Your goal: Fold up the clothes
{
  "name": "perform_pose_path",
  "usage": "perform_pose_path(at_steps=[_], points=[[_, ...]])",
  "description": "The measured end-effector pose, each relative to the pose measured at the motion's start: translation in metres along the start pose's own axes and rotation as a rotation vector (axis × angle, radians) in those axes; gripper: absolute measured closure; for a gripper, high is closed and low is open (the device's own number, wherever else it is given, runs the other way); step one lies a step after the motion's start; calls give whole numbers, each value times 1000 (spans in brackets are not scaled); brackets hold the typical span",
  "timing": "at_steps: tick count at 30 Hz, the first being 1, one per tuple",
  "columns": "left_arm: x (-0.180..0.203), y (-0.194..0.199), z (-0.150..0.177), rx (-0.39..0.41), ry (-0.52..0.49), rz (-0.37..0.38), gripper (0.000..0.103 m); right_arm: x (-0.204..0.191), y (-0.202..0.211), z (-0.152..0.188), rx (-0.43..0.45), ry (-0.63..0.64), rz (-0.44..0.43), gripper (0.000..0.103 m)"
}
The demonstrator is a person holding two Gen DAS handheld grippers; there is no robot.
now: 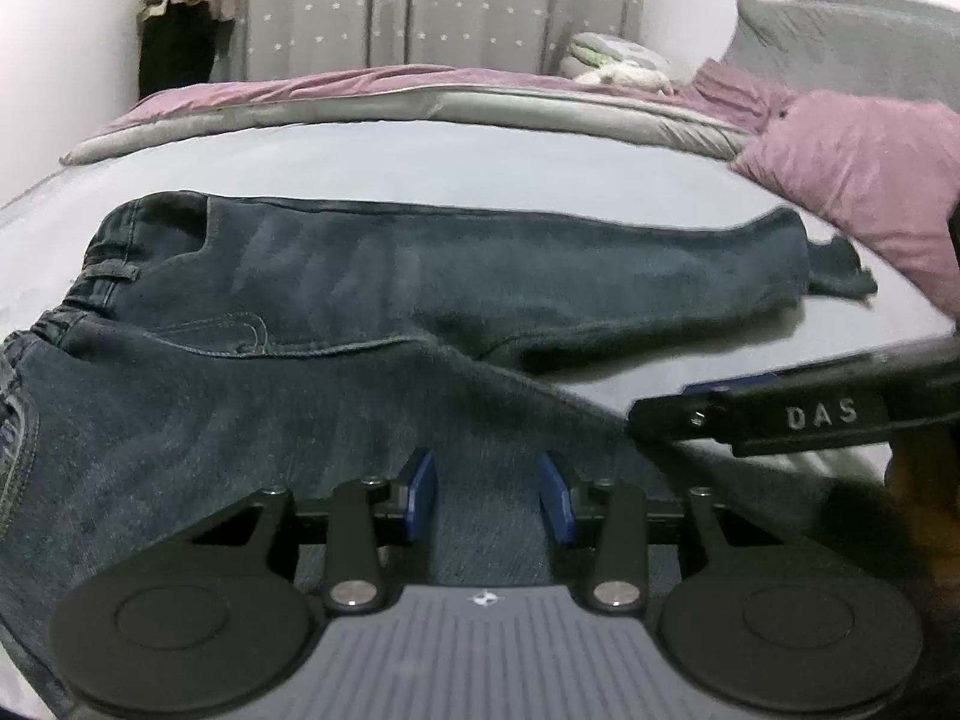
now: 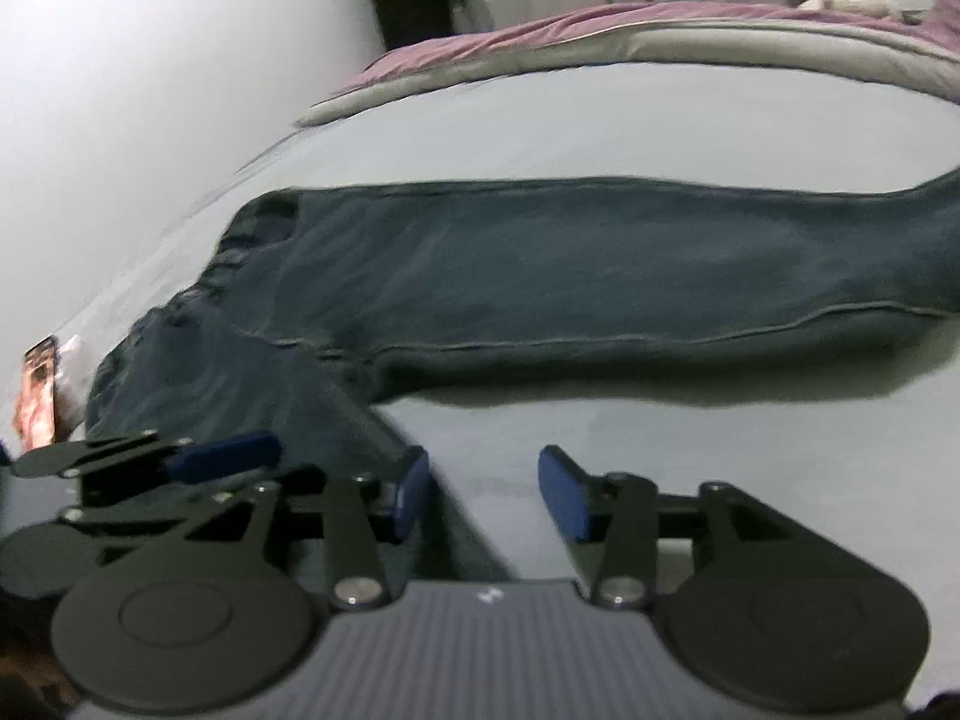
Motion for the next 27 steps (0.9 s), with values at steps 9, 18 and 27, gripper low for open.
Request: perform_pose_path(at_steps=[9, 18, 27], points=[[27, 5, -20, 64, 34, 58, 63, 58, 20, -3, 35, -72, 89, 55], [50, -5, -20, 70, 41, 71, 62, 145, 40, -5, 87, -197, 223, 52], [75, -23, -7, 105, -53, 62, 62, 215, 63, -8, 160, -270, 266, 52]])
Point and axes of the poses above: each gripper's, at about its wrist camera, not at the fingertips, and y roughly against the way its jaws point, x to its right, z to its underside, the point moved 10 cm from there along -y, roughly the way its jaws point, and after that the axes turned 1 degree about -z, right-handed, at the moved point
